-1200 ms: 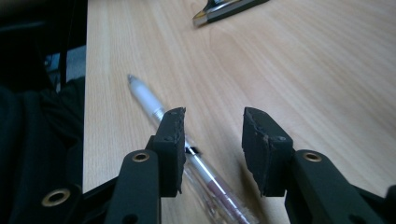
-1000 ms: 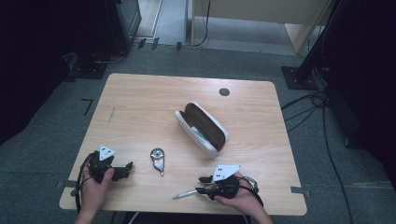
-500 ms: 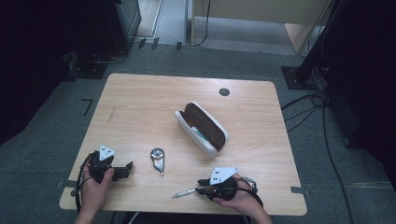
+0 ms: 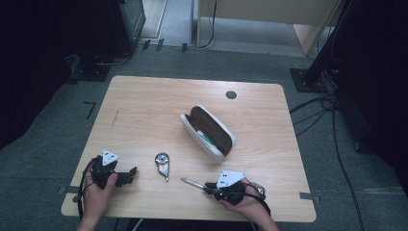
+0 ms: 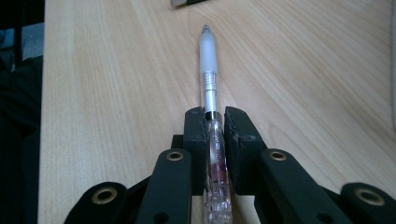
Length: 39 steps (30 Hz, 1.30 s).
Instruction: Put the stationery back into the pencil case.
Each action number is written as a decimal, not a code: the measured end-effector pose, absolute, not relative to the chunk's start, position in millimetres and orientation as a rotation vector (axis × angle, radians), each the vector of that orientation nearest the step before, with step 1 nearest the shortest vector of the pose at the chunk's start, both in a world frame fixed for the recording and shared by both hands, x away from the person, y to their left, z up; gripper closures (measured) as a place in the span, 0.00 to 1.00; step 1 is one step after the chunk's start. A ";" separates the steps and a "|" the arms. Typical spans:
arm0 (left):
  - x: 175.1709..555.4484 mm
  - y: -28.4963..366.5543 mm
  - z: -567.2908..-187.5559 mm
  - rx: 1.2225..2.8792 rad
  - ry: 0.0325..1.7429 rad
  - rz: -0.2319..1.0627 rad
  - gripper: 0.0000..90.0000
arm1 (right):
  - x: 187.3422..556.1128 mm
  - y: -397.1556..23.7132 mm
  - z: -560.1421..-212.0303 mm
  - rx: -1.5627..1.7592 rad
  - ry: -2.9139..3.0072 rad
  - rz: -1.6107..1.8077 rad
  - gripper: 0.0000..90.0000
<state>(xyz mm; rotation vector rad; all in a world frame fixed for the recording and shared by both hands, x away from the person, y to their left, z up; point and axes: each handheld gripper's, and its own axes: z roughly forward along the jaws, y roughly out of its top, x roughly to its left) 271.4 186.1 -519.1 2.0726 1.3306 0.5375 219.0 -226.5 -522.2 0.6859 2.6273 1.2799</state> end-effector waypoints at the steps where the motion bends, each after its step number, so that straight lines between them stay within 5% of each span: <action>1: 271.4 186.1 -519.1 2.073 1.331 0.537 0.00 | 219.2 -226.8 -522.1 0.694 2.623 1.276 0.89; 39: 271.4 186.1 -519.1 2.073 1.330 0.537 0.00 | 227.5 -246.4 -516.9 0.948 2.400 1.257 0.89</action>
